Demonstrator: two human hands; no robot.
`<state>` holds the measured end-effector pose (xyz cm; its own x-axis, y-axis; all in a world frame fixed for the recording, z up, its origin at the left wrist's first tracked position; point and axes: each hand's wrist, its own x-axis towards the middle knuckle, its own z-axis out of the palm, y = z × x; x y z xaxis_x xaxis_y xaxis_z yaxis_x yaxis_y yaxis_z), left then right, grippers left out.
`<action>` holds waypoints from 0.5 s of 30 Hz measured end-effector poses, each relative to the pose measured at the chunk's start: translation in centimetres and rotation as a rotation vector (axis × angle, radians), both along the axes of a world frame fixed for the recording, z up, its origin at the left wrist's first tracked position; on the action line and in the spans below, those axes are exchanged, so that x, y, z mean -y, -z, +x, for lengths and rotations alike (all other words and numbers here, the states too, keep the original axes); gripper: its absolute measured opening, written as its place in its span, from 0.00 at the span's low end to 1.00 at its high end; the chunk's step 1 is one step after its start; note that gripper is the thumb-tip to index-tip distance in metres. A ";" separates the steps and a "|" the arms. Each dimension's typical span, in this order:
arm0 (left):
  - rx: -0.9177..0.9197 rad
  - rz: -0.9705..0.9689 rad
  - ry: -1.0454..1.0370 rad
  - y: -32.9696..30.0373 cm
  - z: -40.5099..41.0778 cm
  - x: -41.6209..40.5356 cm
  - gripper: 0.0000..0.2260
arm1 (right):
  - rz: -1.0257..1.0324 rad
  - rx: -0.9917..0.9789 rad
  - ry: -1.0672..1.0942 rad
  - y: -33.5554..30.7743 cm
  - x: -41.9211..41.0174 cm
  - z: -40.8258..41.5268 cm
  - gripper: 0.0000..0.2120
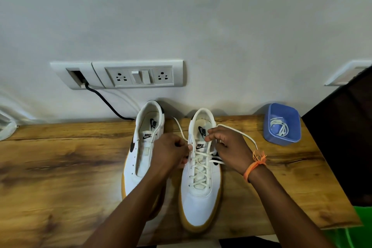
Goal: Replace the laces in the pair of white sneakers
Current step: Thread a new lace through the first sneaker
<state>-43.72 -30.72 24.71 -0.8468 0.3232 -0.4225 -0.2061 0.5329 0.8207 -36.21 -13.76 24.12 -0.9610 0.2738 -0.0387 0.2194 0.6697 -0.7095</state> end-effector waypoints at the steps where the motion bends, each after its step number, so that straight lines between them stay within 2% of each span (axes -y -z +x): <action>1: 0.030 0.007 -0.004 -0.1 -0.1 0.1 0.07 | 0.001 0.007 0.000 0.0 0.0 0.0 0.15; 4: 0.052 0.027 -0.047 -0.2 -0.6 0.4 0.06 | -0.002 0.022 0.010 -0.1 0.0 0.1 0.15; 8: -0.252 -0.052 -0.205 -0.5 -2.5 1.7 0.10 | -0.017 0.026 0.020 -0.2 0.0 0.1 0.15; 12: -0.537 0.061 -0.366 -2.3 -3.1 2.1 0.09 | -0.018 0.026 0.019 -0.1 0.0 0.0 0.15; 15: -0.531 0.221 -0.476 -3.1 -3.4 1.6 0.09 | -0.016 0.030 0.020 -0.2 0.1 0.0 0.15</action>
